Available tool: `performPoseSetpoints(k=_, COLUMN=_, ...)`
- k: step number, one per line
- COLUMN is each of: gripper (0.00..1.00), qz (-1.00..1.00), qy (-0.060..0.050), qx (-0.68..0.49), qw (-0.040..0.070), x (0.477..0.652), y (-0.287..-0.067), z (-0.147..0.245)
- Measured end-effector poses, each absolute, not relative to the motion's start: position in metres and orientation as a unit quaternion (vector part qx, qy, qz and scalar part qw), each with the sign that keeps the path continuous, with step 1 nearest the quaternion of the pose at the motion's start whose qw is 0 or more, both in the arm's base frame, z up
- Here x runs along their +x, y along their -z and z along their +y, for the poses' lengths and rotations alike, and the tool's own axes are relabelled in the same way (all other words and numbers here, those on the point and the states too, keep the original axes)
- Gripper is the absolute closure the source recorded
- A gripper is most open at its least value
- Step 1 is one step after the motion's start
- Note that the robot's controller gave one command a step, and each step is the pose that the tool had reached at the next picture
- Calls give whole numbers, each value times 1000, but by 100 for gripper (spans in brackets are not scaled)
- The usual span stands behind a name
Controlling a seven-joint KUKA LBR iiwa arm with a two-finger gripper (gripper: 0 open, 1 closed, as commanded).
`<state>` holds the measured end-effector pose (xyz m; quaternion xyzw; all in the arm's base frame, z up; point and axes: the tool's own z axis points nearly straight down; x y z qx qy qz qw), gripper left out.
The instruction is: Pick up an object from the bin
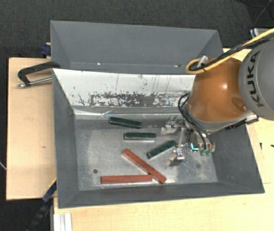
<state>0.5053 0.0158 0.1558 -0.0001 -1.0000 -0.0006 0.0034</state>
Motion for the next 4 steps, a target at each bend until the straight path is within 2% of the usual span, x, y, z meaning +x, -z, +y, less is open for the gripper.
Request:
performPoseSetpoints(k=1, gripper=0, qz=-1000, qy=1, qx=0, qw=0, x=507, y=-159, z=16)
performPoseSetpoints(k=2, gripper=0, qz=-998, qy=0, qx=60, qw=-2, x=513, y=-106, z=16)
performPoseSetpoints(k=3, gripper=0, qz=-991, qy=1, qx=131, qw=-6, x=518, y=-87, z=17)
performPoseSetpoints(k=4, gripper=0, qz=-999, qy=1, qx=40, qw=-2, x=518, y=-79, z=-5)
